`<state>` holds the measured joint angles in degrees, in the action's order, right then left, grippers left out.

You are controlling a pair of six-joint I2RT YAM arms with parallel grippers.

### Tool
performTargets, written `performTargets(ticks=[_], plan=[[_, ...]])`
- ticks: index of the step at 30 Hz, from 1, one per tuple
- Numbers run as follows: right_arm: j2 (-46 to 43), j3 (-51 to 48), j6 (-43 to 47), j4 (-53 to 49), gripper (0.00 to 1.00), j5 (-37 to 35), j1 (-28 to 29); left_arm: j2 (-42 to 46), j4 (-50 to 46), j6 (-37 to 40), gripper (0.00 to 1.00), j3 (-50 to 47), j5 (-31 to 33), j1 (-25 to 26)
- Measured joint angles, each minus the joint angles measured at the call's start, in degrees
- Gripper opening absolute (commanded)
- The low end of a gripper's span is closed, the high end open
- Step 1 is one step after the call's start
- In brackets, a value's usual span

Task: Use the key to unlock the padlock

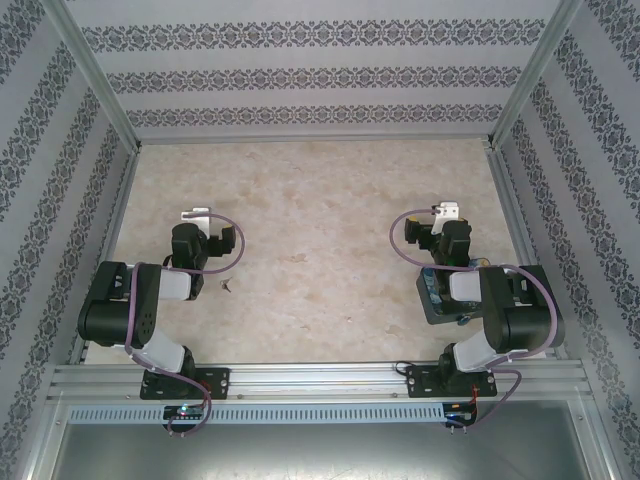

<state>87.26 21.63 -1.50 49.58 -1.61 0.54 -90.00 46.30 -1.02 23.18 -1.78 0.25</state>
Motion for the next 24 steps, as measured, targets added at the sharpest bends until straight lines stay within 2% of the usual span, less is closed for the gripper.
performTargets(ticks=[24], plan=[[-0.15,0.11,-0.02,-0.46,0.98,0.02,-0.02,0.02,-0.15,0.00,1.00,0.07,-0.39,0.00]])
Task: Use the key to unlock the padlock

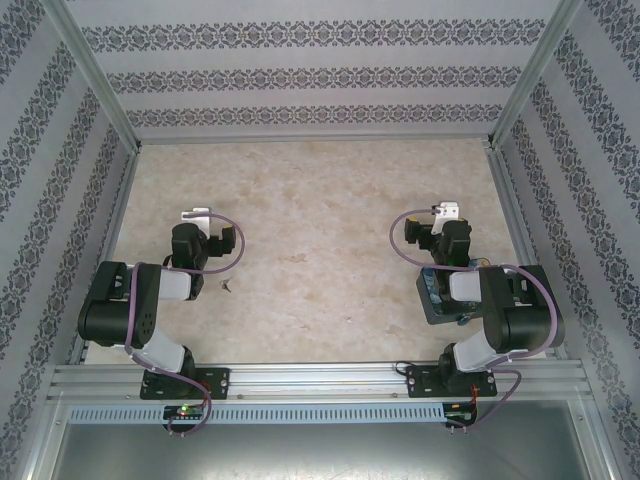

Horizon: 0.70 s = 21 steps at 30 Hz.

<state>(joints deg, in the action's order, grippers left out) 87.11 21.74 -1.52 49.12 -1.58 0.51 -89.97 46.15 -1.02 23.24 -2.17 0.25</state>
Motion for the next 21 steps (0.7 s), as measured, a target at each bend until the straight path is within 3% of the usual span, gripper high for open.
performTargets(ticks=[6,12,21], plan=[[-10.56,4.52,-1.97,-12.94,0.98,-0.66,-0.04,2.54,-8.09,-0.04,1.00,4.22,0.72,0.00],[-20.24,13.22,-15.41,-28.06,0.98,-1.60,-4.48,7.28,-19.43,-1.42,1.00,11.45,2.38,0.00],[-25.75,26.62,-27.34,-65.53,0.98,-5.16,-10.05,12.24,-42.97,-15.65,1.00,26.43,-2.21,0.96]])
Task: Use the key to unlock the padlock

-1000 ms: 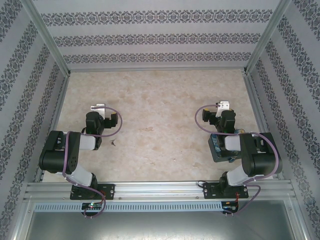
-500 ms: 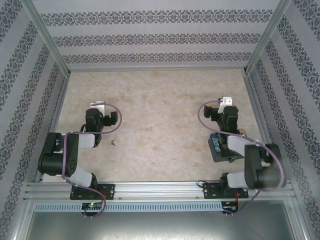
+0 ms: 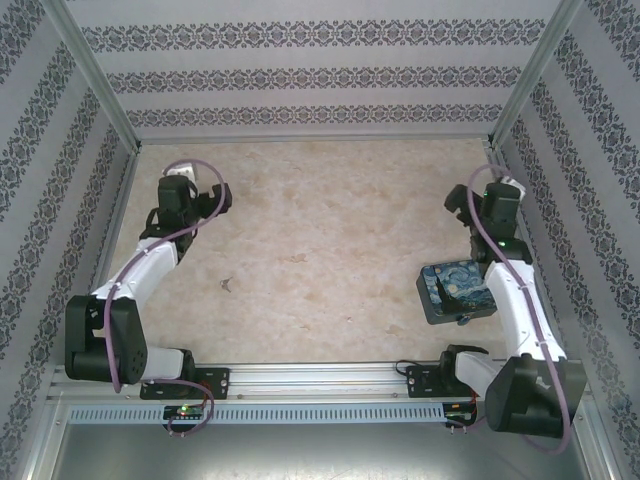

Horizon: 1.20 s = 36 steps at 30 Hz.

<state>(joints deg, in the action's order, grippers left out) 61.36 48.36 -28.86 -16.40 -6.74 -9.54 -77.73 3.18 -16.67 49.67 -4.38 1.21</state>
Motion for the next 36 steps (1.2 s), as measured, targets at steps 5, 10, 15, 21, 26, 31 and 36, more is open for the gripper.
performTargets(ticks=[5,10,15,21,26,31,36], plan=[[-1.99,0.24,-4.87,-12.76,0.98,0.11,-15.13,0.00,-8.68,-5.53,1.00,4.98,-3.26,6.58],[-2.05,-4.28,-8.13,-18.03,0.98,3.96,-26.43,-0.13,-12.68,-7.43,1.00,6.16,-4.66,14.40],[-1.53,-6.60,-9.68,-19.54,0.98,7.21,-27.76,-0.83,-14.32,-8.24,1.00,8.41,-4.59,18.49],[1.33,-8.17,-9.81,-19.39,0.98,10.45,-27.76,-1.05,-14.60,-9.38,1.00,9.88,-4.35,19.34],[2.19,-9.18,-9.81,-18.93,0.98,13.51,-27.74,-1.03,-14.47,-10.01,1.00,9.86,-4.33,19.43],[0.81,-10.67,-10.80,-18.05,0.98,15.69,-23.78,-1.03,-14.34,-10.71,1.00,9.81,-4.00,19.43],[-5.01,-14.19,-16.52,-17.25,0.98,15.56,-9.84,-1.33,-14.12,-11.78,1.00,9.77,-4.22,19.43]])
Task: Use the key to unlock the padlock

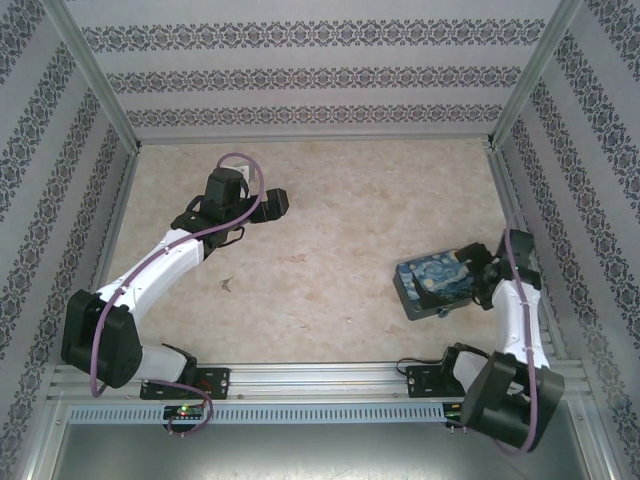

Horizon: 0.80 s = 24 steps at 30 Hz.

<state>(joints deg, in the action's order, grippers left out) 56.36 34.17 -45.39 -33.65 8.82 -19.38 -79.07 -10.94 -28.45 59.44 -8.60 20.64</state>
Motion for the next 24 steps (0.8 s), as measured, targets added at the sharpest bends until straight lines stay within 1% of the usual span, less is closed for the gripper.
performTargets(ticks=[4,7,10,13,16,18,21,24], plan=[[-4.00,-3.65,-8.68,1.70,0.98,-1.33,14.67,-1.18,0.74,-1.79,1.00,-0.35,-0.79,0.00],[-3.63,-4.15,-14.38,2.75,0.98,-4.22,26.08,-1.60,1.62,-4.00,1.00,-1.40,-1.97,0.04],[0.87,-0.61,-16.44,2.62,0.98,-7.30,36.68,-1.64,3.15,-6.62,1.00,-3.23,-3.10,0.66],[7.50,6.75,-15.89,2.05,0.98,-9.03,43.28,-2.01,3.96,-9.09,1.00,-4.87,-3.87,2.10],[11.32,13.40,-13.92,2.47,0.98,-9.75,46.99,-2.25,4.15,-11.28,1.00,-6.25,-4.37,4.11],[12.02,16.11,-12.15,2.62,0.98,-9.94,47.54,-2.25,4.24,-12.72,1.00,-7.26,-4.46,5.77],[12.02,17.64,-9.66,2.67,0.98,-10.16,45.81,-2.25,4.61,-14.95,1.00,-8.72,-4.31,8.37],[12.09,17.64,-7.19,2.67,0.98,-9.22,40.74,-2.21,5.64,-17.73,1.00,-10.10,-3.80,11.26]])
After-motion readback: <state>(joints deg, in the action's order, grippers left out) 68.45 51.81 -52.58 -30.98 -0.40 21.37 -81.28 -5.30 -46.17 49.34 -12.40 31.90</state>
